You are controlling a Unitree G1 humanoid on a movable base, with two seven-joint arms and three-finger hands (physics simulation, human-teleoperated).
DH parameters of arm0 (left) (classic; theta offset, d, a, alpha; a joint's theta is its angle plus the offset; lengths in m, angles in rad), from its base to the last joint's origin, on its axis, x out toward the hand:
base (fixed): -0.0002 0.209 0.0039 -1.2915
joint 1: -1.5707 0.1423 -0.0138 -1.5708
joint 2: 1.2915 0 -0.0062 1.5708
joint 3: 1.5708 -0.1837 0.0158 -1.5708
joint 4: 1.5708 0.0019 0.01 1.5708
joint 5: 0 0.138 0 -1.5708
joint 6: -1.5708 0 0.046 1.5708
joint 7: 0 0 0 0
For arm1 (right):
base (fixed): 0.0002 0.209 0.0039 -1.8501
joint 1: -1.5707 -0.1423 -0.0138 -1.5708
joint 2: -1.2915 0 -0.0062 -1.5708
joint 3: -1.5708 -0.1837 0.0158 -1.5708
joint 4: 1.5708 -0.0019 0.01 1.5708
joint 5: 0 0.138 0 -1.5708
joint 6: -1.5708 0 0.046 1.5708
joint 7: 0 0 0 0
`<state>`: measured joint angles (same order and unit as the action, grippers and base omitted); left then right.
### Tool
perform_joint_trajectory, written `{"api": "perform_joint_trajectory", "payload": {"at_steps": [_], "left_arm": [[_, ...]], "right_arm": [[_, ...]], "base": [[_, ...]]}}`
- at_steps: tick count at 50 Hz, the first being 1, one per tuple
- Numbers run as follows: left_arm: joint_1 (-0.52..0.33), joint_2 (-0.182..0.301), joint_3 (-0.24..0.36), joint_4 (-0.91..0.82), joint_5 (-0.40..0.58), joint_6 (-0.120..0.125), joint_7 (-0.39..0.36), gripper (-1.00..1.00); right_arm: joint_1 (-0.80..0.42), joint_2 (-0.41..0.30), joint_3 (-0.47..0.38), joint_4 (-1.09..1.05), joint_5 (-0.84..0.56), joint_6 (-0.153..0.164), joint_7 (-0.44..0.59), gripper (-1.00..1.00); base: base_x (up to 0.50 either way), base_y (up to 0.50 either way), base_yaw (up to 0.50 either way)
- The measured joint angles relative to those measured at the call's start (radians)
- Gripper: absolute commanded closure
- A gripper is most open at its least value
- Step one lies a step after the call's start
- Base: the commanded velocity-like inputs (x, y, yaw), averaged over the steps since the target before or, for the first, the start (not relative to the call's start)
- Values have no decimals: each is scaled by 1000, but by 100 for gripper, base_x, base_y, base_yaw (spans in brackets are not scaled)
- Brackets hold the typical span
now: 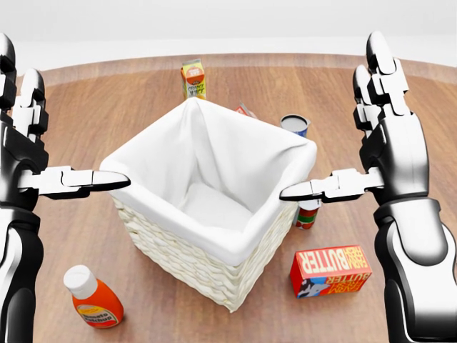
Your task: Pick up the butter and put it in the basket.
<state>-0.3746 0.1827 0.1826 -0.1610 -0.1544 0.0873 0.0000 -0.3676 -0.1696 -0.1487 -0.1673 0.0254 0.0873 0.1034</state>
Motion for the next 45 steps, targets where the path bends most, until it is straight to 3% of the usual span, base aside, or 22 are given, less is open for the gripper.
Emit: {"api": "perform_joint_trajectory", "payload": {"at_steps": [28,45], "left_arm": [[5,-1,3,-8,-3,0,-2,-100],[6,0,5,11,-7,0,-4,-100]], "right_arm": [[27,7,-2,-32,-4,0,-11,-100],[91,-8,-34,-93,-2,0,35,-100]], "base": [[3,0,0],[11,0,0]]}}
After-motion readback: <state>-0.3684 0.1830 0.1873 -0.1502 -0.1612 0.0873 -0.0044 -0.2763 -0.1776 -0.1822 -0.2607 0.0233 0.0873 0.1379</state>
